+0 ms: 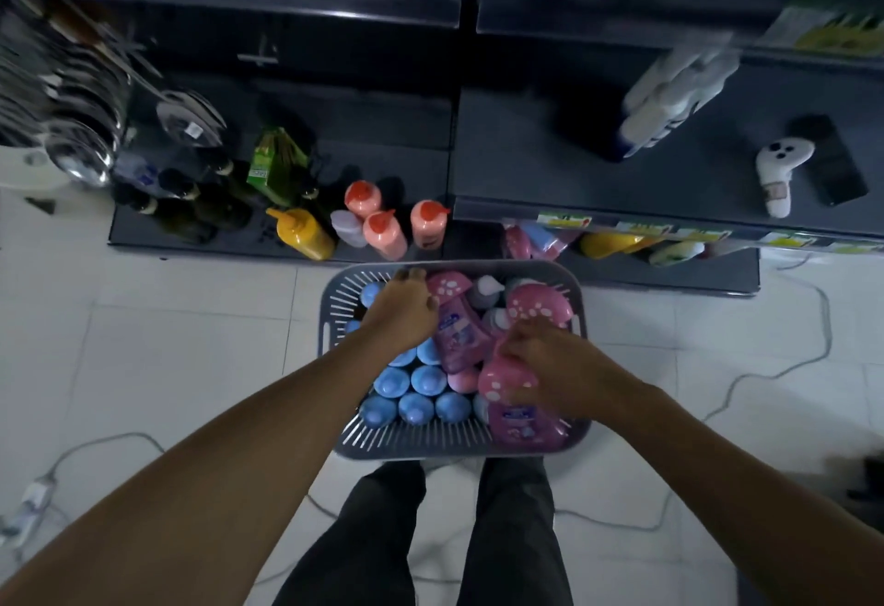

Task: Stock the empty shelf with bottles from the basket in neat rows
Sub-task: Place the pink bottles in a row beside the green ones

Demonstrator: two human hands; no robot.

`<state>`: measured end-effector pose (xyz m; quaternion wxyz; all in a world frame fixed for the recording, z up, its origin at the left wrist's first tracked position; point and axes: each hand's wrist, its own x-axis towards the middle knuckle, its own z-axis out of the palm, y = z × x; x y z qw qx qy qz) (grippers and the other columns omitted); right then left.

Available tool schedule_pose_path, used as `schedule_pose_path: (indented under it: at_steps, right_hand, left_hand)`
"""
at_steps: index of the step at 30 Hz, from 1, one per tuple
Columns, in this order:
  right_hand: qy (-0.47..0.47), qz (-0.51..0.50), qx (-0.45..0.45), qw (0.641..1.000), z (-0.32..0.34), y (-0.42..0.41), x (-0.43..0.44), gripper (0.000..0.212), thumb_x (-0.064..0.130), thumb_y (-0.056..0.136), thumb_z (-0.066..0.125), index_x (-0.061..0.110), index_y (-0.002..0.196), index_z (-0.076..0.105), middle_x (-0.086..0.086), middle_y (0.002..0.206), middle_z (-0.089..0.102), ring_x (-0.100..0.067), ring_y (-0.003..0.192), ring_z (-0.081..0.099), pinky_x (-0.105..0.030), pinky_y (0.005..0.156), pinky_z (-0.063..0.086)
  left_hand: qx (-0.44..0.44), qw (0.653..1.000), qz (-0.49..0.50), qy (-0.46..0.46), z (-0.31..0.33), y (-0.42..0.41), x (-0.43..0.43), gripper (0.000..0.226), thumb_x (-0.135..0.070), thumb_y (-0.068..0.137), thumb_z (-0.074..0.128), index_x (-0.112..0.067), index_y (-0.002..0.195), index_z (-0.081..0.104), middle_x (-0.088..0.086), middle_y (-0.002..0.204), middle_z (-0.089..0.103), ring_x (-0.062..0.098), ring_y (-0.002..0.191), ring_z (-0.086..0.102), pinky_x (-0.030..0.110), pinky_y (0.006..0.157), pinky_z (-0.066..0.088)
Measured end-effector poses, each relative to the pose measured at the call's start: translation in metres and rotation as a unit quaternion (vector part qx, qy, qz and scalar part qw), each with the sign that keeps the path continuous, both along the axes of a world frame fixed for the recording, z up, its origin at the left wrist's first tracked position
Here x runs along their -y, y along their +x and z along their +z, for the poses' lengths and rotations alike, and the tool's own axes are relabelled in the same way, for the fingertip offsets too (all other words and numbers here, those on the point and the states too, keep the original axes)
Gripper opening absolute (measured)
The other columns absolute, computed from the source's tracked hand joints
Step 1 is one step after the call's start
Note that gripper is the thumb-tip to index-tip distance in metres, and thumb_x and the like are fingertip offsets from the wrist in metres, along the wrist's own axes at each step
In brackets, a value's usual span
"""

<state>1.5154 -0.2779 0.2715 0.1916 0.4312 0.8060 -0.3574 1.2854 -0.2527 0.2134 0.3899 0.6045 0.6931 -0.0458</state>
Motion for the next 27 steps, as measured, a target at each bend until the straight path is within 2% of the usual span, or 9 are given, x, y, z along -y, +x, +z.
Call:
schedule_pose_path:
  at_steps: [4, 9, 13, 14, 17, 19, 21, 24, 27]
  right_hand:
    - [0.001, 0.029, -0.005, 1.0, -0.006, 0.0, -0.006, 0.056, 0.052, 0.083, 0.07, 0.024, 0.131, 0.06, 0.0, 0.129, 0.053, -0.02, 0.12, 0.051, -0.037, 0.1, 0.045]
    - [0.006, 0.054, -0.001, 0.999, -0.002, -0.002, -0.002, 0.054, 0.05, 0.087, 0.067, 0.026, 0.135, 0.055, -0.001, 0.131, 0.057, -0.021, 0.12, 0.053, -0.037, 0.099, 0.043]
    - [0.024, 0.056, 0.014, 0.998, 0.001, -0.005, 0.001, 0.049, 0.046, 0.089, 0.065, 0.023, 0.131, 0.058, -0.001, 0.128, 0.063, -0.021, 0.114, 0.059, -0.033, 0.096, 0.044]
    - [0.022, 0.051, 0.016, 0.998, 0.002, -0.006, 0.001, 0.048, 0.045, 0.088, 0.066, 0.022, 0.13, 0.06, -0.001, 0.126, 0.064, -0.021, 0.112, 0.06, -0.033, 0.094, 0.046]
    - [0.008, 0.02, 0.015, 1.0, 0.005, -0.007, -0.001, 0.048, 0.046, 0.084, 0.068, 0.023, 0.127, 0.061, -0.002, 0.12, 0.067, -0.023, 0.107, 0.063, -0.035, 0.088, 0.052]
    - [0.013, 0.006, 0.007, 1.0, 0.005, -0.007, -0.001, 0.047, 0.048, 0.083, 0.068, 0.025, 0.124, 0.061, -0.001, 0.117, 0.067, -0.023, 0.105, 0.064, -0.035, 0.085, 0.052]
    - [0.018, -0.01, 0.001, 1.0, 0.006, -0.005, 0.001, 0.048, 0.05, 0.082, 0.068, 0.027, 0.124, 0.062, 0.001, 0.118, 0.066, -0.021, 0.106, 0.063, -0.035, 0.086, 0.052]
    - [0.028, -0.037, -0.005, 0.999, 0.012, -0.004, -0.001, 0.05, 0.053, 0.082, 0.067, 0.031, 0.126, 0.06, 0.004, 0.121, 0.064, -0.02, 0.108, 0.061, -0.034, 0.088, 0.051]
    - [0.053, -0.041, -0.02, 0.998, 0.025, -0.006, -0.01, 0.041, 0.05, 0.081, 0.069, 0.031, 0.116, 0.065, 0.007, 0.113, 0.064, -0.016, 0.103, 0.061, -0.029, 0.081, 0.049]
  left_hand:
    - [0.021, 0.999, 0.038, -0.009, -0.02, 0.005, -0.006, 0.057, -0.032, 0.104, 0.05, 0.0, 0.149, 0.038, 0.026, 0.149, 0.043, 0.042, 0.131, 0.049, 0.039, 0.104, 0.043]
    - [0.002, 1.0, 0.011, -0.019, -0.032, 0.003, -0.003, 0.06, -0.041, 0.1, 0.057, -0.003, 0.144, 0.045, 0.024, 0.144, 0.048, 0.042, 0.13, 0.048, 0.045, 0.107, 0.042]
    - [-0.026, 0.998, -0.038, -0.052, -0.035, -0.001, 0.003, 0.049, -0.049, 0.099, 0.054, -0.005, 0.119, 0.06, 0.025, 0.134, 0.054, 0.04, 0.132, 0.041, 0.046, 0.113, 0.031]
    - [-0.02, 0.997, -0.028, -0.063, -0.035, -0.001, 0.004, 0.049, -0.049, 0.099, 0.054, -0.004, 0.118, 0.059, 0.025, 0.133, 0.054, 0.04, 0.132, 0.041, 0.046, 0.112, 0.032]
    - [0.03, 0.995, 0.024, -0.094, -0.031, 0.001, 0.004, 0.06, -0.045, 0.098, 0.058, 0.002, 0.135, 0.047, 0.026, 0.136, 0.052, 0.038, 0.125, 0.052, 0.047, 0.103, 0.045]
    - [0.055, 0.993, 0.036, -0.096, -0.027, 0.003, 0.004, 0.063, -0.043, 0.098, 0.061, 0.004, 0.136, 0.042, 0.023, 0.128, 0.058, 0.034, 0.112, 0.061, 0.046, 0.094, 0.052]
    - [0.069, 0.993, 0.038, -0.084, -0.019, 0.004, 0.004, 0.06, -0.042, 0.095, 0.066, 0.0, 0.131, 0.044, 0.018, 0.121, 0.061, 0.03, 0.107, 0.062, 0.043, 0.09, 0.053]
    - [0.061, 0.997, -0.014, -0.053, -0.001, 0.008, 0.005, 0.054, -0.043, 0.091, 0.069, -0.006, 0.124, 0.048, 0.015, 0.122, 0.06, 0.03, 0.11, 0.06, 0.039, 0.089, 0.051]
    - [0.026, 0.995, -0.091, -0.016, 0.023, 0.011, 0.004, 0.048, -0.041, 0.092, 0.066, -0.007, 0.122, 0.051, 0.018, 0.126, 0.059, 0.036, 0.114, 0.058, 0.042, 0.092, 0.05]
